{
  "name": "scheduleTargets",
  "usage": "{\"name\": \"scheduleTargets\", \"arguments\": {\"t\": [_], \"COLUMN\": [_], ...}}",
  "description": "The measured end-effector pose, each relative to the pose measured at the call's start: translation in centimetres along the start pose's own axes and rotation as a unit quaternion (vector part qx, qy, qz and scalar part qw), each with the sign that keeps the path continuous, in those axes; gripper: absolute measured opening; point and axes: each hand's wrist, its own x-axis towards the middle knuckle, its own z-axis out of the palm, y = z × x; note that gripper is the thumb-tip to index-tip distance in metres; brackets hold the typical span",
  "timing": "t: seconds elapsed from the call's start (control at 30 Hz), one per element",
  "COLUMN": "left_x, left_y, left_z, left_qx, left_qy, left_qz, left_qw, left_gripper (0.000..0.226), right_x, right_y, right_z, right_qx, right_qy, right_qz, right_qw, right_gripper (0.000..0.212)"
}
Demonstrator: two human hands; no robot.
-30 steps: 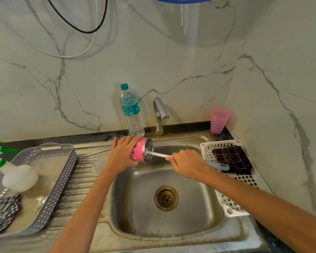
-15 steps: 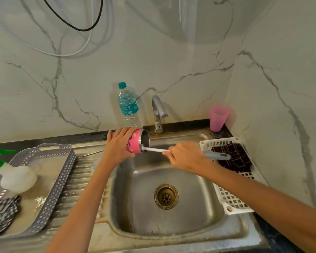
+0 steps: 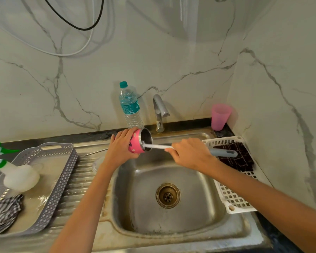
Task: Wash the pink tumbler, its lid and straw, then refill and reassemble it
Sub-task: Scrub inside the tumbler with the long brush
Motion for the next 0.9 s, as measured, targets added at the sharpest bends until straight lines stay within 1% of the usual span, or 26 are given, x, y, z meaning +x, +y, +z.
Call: {"name": "scheduleTargets", "arguments": {"t": [0.1, 0.2, 0.27, 0.37, 0.4, 0.47, 0.6, 0.67, 0.77, 0.83, 0.9], "left_x": [-0.1, 0.7, 1.2, 1.0, 0.6, -0.1, -0.8, -0.7, -0.4, 0.0, 0.2], "left_y": [0.8, 1.2, 1.0, 0.9, 0.8, 0.7, 0.1, 0.0, 0.1, 0.2, 0.5], "left_z": [0.4, -0.1, -0.5, 0.0, 0.3, 0.7, 0.5, 0.3, 0.3, 0.4, 0.2], "left_qx": [-0.013, -0.006, 0.016, 0.009, 0.002, 0.000, 0.018, 0.005, -0.044, -0.064, -0.041], "left_qy": [0.001, 0.045, 0.054, 0.014, 0.000, -0.010, 0.028, 0.046, 0.054, 0.048, 0.043], "left_qz": [0.021, 0.033, 0.028, 0.023, 0.021, 0.023, 0.025, 0.004, -0.020, -0.024, 0.002], "left_qw": [1.000, 0.998, 0.998, 1.000, 1.000, 1.000, 0.999, 0.999, 0.997, 0.997, 0.998], "left_gripper": [0.095, 0.096, 0.096, 0.097, 0.097, 0.097, 0.098, 0.097, 0.096, 0.097, 0.096], "right_x": [1.0, 0.8, 0.1, -0.5, -0.2, 0.4, 0.5, -0.2, -0.3, 0.8, 2.0], "right_y": [1.3, 1.5, 0.4, -0.9, -0.7, 0.0, 0.3, -1.0, -2.6, -2.2, -0.8], "right_z": [-1.1, -0.7, -0.7, -1.4, -1.6, -1.8, -0.1, 0.4, -0.8, -2.1, -2.6], "right_qx": [-0.012, -0.012, -0.017, -0.032, -0.037, -0.032, -0.007, -0.010, -0.025, -0.033, -0.036], "right_qy": [-0.002, -0.014, -0.031, -0.004, 0.006, -0.001, -0.030, -0.034, -0.004, 0.013, 0.014], "right_qz": [0.039, 0.073, 0.055, 0.014, 0.013, 0.032, 0.068, 0.048, -0.004, 0.002, 0.029], "right_qw": [0.999, 0.997, 0.998, 0.999, 0.999, 0.999, 0.997, 0.998, 1.000, 0.999, 0.999], "right_gripper": [0.047, 0.048, 0.049, 0.050, 0.051, 0.051, 0.049, 0.047, 0.042, 0.046, 0.049]}}
